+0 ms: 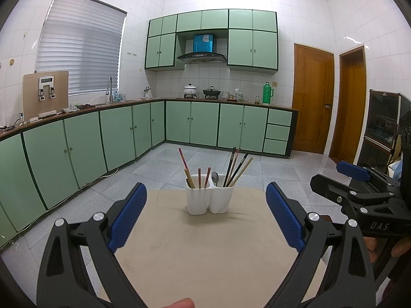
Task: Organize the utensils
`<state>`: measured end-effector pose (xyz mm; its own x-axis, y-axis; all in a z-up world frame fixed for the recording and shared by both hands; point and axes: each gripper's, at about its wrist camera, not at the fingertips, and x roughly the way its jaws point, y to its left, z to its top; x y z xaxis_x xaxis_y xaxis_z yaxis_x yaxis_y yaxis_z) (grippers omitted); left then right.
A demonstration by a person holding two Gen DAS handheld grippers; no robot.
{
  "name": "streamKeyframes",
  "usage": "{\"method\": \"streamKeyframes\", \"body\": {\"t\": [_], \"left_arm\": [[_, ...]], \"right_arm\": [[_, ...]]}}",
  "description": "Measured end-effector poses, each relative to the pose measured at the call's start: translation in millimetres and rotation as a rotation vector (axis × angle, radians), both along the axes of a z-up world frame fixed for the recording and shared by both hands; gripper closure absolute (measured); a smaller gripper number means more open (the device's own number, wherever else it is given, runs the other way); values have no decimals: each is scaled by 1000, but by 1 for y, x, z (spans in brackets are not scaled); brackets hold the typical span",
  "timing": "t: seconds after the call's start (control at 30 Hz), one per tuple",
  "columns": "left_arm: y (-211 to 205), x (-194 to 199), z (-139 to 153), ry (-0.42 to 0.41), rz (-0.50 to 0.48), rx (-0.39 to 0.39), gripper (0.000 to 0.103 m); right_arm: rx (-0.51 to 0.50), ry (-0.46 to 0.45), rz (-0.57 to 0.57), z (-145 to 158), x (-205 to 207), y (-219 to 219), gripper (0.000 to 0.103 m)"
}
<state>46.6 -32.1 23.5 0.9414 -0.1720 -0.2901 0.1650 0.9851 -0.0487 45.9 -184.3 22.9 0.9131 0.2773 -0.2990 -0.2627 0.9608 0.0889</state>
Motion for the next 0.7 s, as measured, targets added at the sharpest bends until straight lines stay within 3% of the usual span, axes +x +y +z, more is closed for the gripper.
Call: {"method": "streamKeyframes", "body": {"t": [0.7], "left_arm": [[-1,2,4,12,-4,1,12]], "right_arm": [[3,8,-4,0,-1,0,6]]}}
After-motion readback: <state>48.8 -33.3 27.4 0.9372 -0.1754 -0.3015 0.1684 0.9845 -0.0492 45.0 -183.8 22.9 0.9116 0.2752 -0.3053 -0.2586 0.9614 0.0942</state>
